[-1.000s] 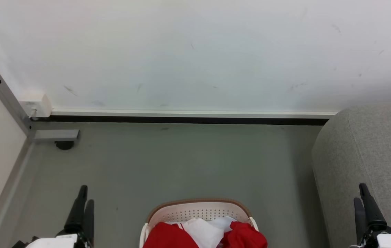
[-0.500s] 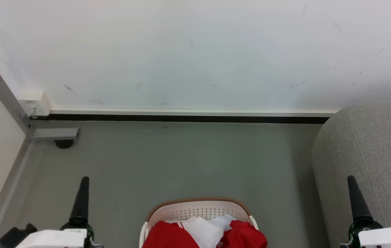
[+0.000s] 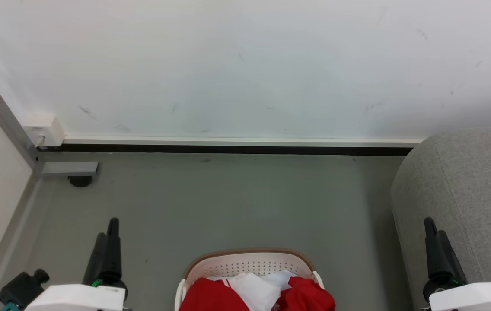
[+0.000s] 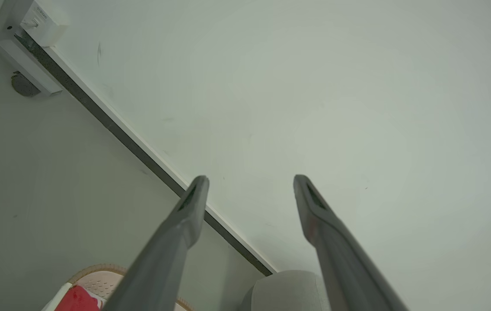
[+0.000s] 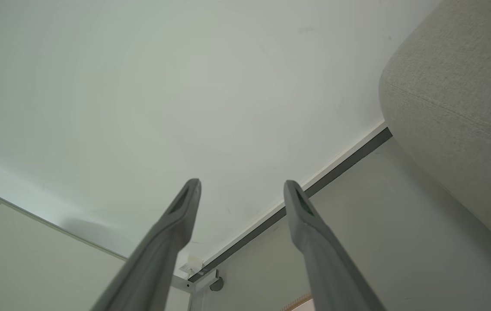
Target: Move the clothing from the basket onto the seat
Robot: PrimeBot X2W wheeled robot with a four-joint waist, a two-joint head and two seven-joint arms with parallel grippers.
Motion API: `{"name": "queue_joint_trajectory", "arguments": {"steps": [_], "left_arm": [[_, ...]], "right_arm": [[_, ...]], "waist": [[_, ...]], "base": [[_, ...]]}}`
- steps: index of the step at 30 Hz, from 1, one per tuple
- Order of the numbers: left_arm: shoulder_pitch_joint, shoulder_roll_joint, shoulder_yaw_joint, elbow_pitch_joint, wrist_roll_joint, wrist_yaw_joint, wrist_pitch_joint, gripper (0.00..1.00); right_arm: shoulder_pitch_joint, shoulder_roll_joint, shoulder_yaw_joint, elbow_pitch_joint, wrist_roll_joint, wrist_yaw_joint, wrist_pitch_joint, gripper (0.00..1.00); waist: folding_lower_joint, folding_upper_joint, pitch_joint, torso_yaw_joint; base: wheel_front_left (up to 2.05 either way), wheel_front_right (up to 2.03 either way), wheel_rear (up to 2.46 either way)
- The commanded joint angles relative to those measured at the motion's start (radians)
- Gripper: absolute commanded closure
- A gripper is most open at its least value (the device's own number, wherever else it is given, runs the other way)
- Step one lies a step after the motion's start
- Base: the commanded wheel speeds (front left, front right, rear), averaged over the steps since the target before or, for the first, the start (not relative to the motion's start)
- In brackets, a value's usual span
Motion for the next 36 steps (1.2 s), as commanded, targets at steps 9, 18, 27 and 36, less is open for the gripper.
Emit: {"name": "queue_joint_trajectory", "arguments": {"steps": [9, 18, 27, 36], "left_arm": [[-0.001, 0.010, -0.033, -0.016, 0.258, 0.044, -0.036, 0.00], [-0.003, 0.018, -0.067, -0.022, 0.399, 0.088, -0.059, 0.00], [-0.004, 0.034, -0.101, -0.001, 0.496, 0.097, -0.085, 0.00], [-0.005, 0.039, -0.117, 0.019, 0.580, 0.110, -0.107, 0.00]], "right_arm": [[-0.029, -0.011, 0.011, -0.018, -0.254, -0.001, -0.040, 0.00], [-0.030, -0.005, 0.007, -0.015, -0.401, -0.001, -0.064, 0.00], [-0.034, 0.000, -0.008, 0.059, -0.538, -0.001, -0.088, 0.00], [-0.047, 0.001, 0.010, 0.078, -0.627, -0.001, -0.110, 0.00]], "waist": [[0.0000, 0.0000, 0.000, -0.001], [0.0000, 0.0000, 0.002, 0.000], [0.0000, 0.0000, 0.005, -0.001], [0.0000, 0.0000, 0.007, -0.003]], "base": [[0.00, 0.00, 0.00], [0.00, 0.00, 0.00], [0.00, 0.00, 0.00], [0.00, 0.00, 0.00]]}}
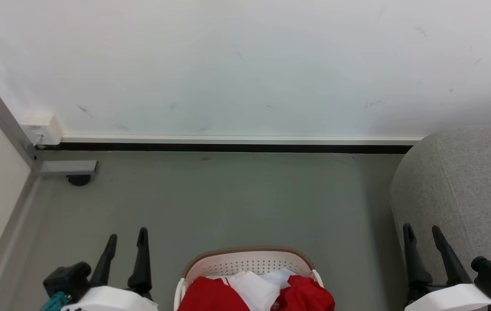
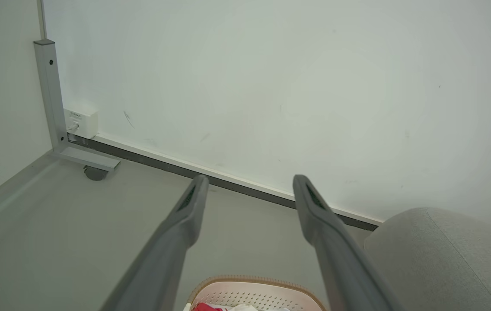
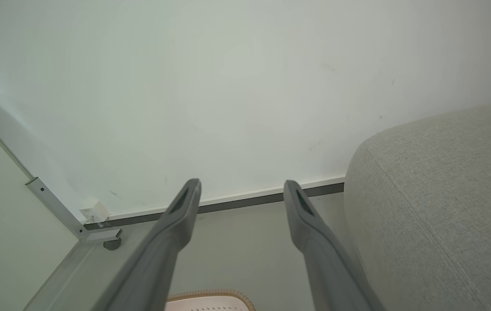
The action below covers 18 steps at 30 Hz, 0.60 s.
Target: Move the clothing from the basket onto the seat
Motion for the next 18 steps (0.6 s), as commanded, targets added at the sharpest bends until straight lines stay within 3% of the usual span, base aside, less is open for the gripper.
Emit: {"name": "queue_joint_trajectory", "arguments": {"steps": [1, 18], "left_arm": [[-0.011, 0.011, -0.002, -0.003, 0.029, 0.004, -0.011, 0.00], [-0.016, 0.001, 0.001, 0.029, 0.159, -0.004, -0.048, 0.00]], "right_arm": [[-0.022, -0.002, 0.004, -0.008, -0.030, -0.001, -0.010, 0.00], [-0.024, -0.003, 0.032, -0.017, -0.146, -0.002, -0.047, 0.00]], "waist": [[0.0000, 0.0000, 0.000, 0.000], [0.0000, 0.0000, 0.006, 0.001]], "base": [[0.00, 0.00, 0.00], [0.00, 0.00, 0.00]]}}
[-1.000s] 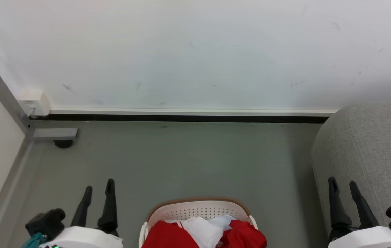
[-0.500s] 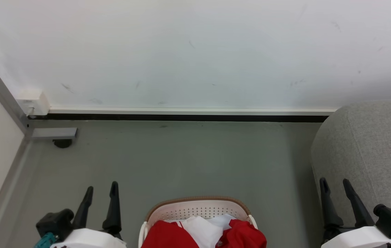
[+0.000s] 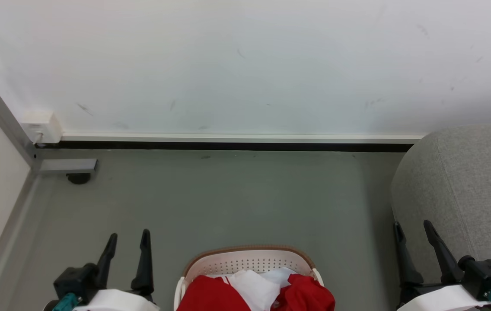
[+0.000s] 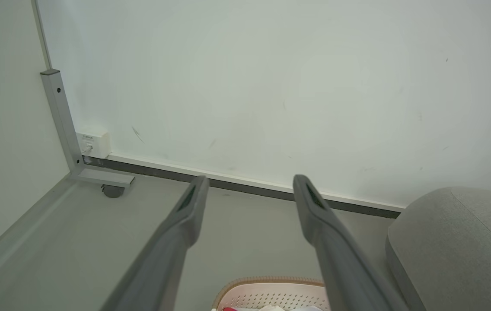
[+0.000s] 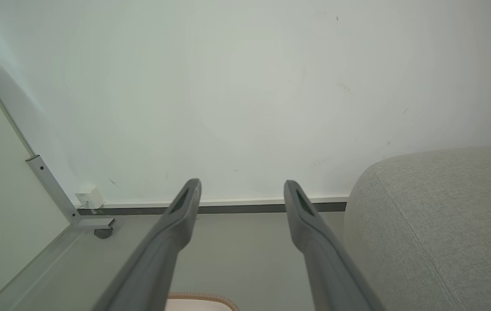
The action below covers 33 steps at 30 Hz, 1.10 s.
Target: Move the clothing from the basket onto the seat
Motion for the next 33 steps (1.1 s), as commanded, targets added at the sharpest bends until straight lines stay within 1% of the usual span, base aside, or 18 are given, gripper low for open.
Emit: {"name": "queue_joint_trajectory", "arguments": {"steps": [1, 8, 25, 28, 33], "left_arm": [[-0.010, 0.001, 0.003, 0.001, 0.026, -0.003, -0.009, 0.00], [-0.013, -0.004, 0.010, 0.009, 0.070, -0.008, -0.025, 0.00], [-0.019, -0.012, 0.021, 0.034, 0.182, -0.007, -0.054, 0.00], [-0.020, -0.012, 0.023, 0.036, 0.188, -0.009, -0.056, 0.00], [-0.021, -0.013, 0.028, 0.039, 0.166, -0.012, -0.056, 0.00]], "right_arm": [[-0.016, -0.003, 0.002, -0.008, -0.027, -0.002, -0.009, 0.00], [-0.014, -0.003, 0.010, -0.010, -0.043, -0.002, -0.022, 0.00], [-0.019, -0.004, 0.022, -0.001, -0.136, -0.002, -0.054, 0.00], [-0.018, -0.004, 0.023, -0.001, -0.144, -0.002, -0.057, 0.00], [-0.014, -0.004, 0.023, -0.004, -0.128, -0.002, -0.057, 0.00]], "waist": [[0.0000, 0.0000, 0.001, 0.000], [0.0000, 0.0000, 0.005, -0.001], [0.0000, 0.0000, 0.002, 0.002], [0.0000, 0.0000, 0.002, 0.004], [0.0000, 0.0000, 0.003, 0.005]], "base": [[0.00, 0.00, 0.00], [0.00, 0.00, 0.00], [0.00, 0.00, 0.00], [0.00, 0.00, 0.00], [0.00, 0.00, 0.00]]}}
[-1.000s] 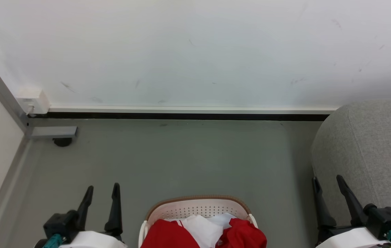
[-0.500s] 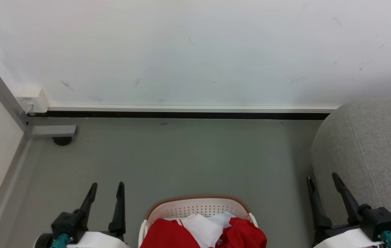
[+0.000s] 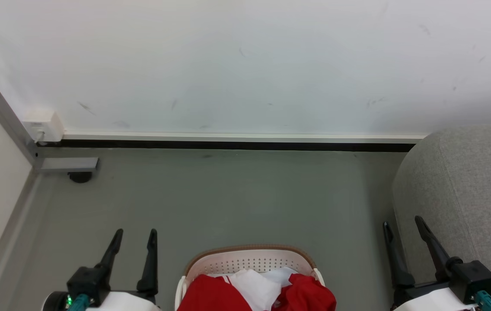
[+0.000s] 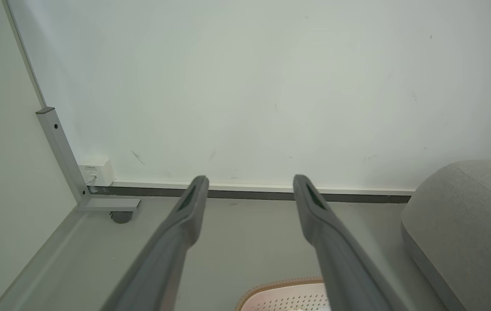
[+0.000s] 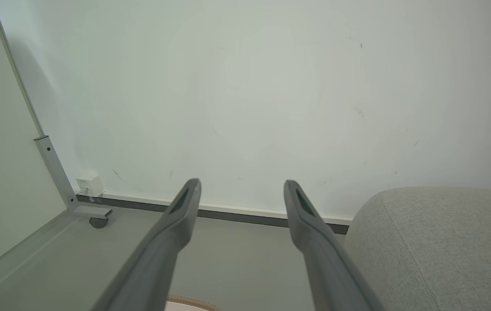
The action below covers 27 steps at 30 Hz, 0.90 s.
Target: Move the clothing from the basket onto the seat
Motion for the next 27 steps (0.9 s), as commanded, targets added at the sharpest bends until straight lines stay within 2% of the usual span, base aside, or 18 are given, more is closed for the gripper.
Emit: {"name": "queue_joint_trajectory", "arguments": {"steps": [1, 27], "left_arm": [[-0.007, 0.002, 0.003, 0.003, -0.013, 0.000, -0.001, 0.00], [-0.014, 0.002, 0.005, -0.001, -0.038, 0.006, -0.001, 0.00]], "right_arm": [[-0.006, -0.003, -0.002, -0.001, 0.003, -0.002, -0.003, 0.00], [-0.016, -0.003, 0.001, 0.002, 0.013, -0.002, -0.003, 0.00]], "waist": [[0.0000, -0.0001, 0.001, 0.001], [0.0000, -0.0001, 0.020, -0.020]], "base": [[0.00, 0.00, 0.00], [0.00, 0.00, 0.00]]}}
